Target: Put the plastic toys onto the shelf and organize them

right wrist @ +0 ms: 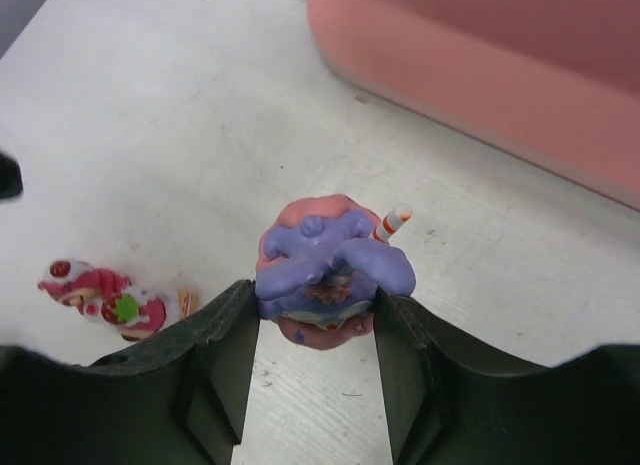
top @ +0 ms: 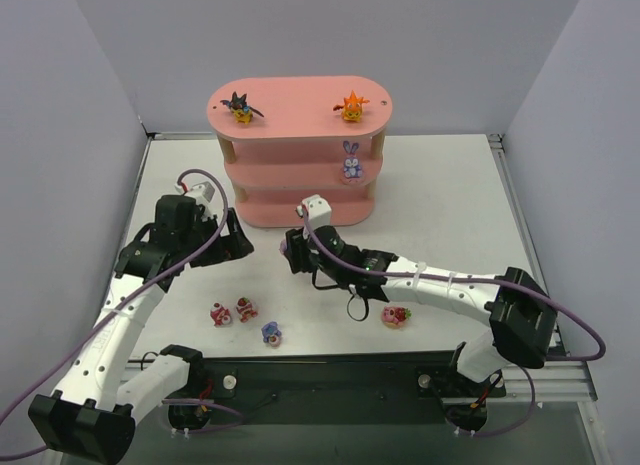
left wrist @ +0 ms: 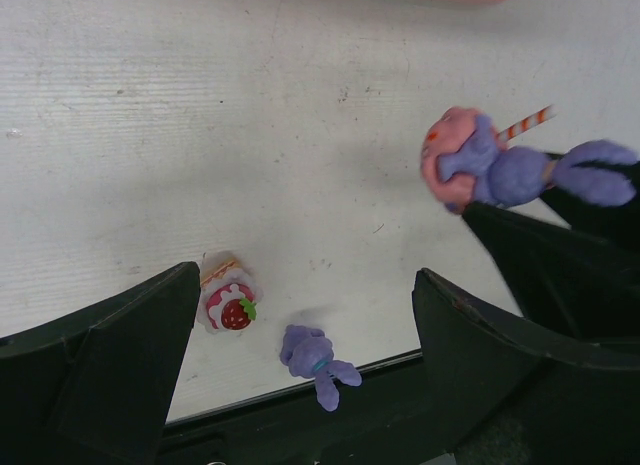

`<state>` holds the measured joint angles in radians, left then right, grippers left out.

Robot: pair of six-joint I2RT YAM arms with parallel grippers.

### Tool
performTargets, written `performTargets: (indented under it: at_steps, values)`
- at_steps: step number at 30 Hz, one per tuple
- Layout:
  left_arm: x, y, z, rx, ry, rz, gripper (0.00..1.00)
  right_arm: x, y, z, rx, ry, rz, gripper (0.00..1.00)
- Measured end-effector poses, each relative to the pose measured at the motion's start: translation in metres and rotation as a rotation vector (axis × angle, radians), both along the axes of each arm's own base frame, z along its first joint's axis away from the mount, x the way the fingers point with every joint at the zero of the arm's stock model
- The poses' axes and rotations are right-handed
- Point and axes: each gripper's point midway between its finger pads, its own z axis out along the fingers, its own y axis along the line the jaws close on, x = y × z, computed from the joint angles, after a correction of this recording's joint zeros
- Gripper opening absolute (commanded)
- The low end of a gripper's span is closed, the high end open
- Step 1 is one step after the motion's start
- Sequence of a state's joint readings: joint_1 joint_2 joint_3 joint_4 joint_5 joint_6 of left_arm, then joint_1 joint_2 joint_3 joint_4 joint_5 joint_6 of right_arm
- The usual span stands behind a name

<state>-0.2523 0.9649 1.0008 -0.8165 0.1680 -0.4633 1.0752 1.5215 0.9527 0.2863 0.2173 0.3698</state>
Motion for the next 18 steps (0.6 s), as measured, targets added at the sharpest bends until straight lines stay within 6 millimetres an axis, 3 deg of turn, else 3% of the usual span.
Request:
performTargets:
  at_steps: [4,11,18]
  values:
    - [-0.001,0.002,0.001,0.005,-0.007,0.012,0.97,0.036,-0.009,0.043,0.065,-0.042,-0.118,0.0]
    - [-0.001,0.006,0.003,0.011,-0.02,0.025,0.97,0.088,-0.027,0.095,0.096,-0.112,-0.278,0.0]
    - [-0.004,0.008,-0.002,0.018,-0.006,0.03,0.97,0.11,-0.025,0.116,0.093,-0.165,-0.351,0.0]
